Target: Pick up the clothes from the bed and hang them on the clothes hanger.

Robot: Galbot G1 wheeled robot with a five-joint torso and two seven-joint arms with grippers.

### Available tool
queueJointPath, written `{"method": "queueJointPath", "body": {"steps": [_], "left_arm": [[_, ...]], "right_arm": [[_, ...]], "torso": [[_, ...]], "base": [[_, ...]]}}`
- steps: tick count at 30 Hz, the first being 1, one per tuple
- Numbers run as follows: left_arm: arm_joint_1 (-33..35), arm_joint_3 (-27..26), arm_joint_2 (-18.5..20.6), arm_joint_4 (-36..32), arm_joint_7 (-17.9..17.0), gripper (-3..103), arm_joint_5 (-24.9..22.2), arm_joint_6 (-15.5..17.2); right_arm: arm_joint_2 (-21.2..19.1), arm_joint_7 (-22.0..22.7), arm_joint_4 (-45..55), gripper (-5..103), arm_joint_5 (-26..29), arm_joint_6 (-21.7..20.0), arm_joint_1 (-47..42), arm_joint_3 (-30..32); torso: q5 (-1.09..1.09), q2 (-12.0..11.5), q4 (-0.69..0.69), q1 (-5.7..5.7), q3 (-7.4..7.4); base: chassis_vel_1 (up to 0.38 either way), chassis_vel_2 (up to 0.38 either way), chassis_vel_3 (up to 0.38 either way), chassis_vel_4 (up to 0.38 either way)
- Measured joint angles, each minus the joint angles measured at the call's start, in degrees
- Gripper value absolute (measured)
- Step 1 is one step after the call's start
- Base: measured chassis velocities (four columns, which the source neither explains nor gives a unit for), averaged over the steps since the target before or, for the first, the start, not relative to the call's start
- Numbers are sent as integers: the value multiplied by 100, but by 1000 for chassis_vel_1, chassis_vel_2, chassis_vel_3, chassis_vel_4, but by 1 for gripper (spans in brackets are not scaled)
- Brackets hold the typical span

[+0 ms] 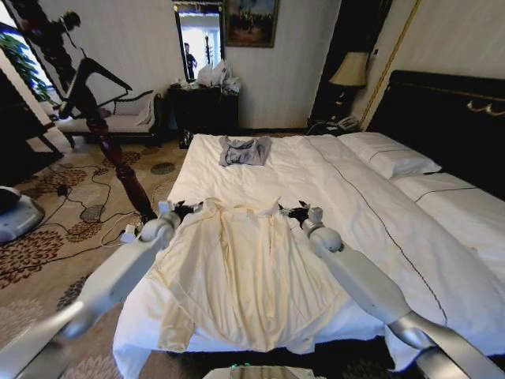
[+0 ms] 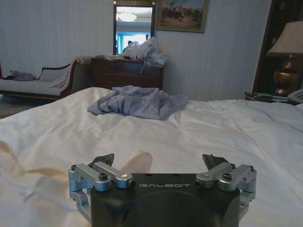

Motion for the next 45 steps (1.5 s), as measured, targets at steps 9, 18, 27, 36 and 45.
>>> {"method": "queueJointPath", "body": {"steps": [9, 18, 27, 36, 45], "left_arm": [[2749, -1581, -37, -1849, -283, 100, 663, -144], [4815, -2786, -520, -2612, -267, 100, 1290, -185], [6151, -3408, -1400, -2955, -3, 100, 1374, -325], [6428, -3698, -1796, -3201, 133, 99, 1238, -597], [6468, -4151, -1772, -3825, -152, 98, 2010, -790]], "right_arm": [[-372, 129, 1588, 100, -457, 42, -2058, 1282], [-287, 19, 2375, 100, -1158, 148, -3781, 2308], [189, -80, 2894, 100, -1519, 234, -4896, 3066], [934, -133, 3192, 100, -1890, 360, -5604, 3604], [1409, -111, 3382, 100, -1937, 390, -5750, 3729]], "torso": [[2, 2, -6, -3, -2], [0, 2, -5, -3, -2], [2, 1, -2, -1, -1], [1, 1, -2, -1, 0], [0, 0, -4, 0, 0]], "base": [[0, 0, 0, 0], [0, 0, 0, 0], [0, 0, 0, 0], [0, 0, 0, 0], [0, 0, 0, 0]]}}
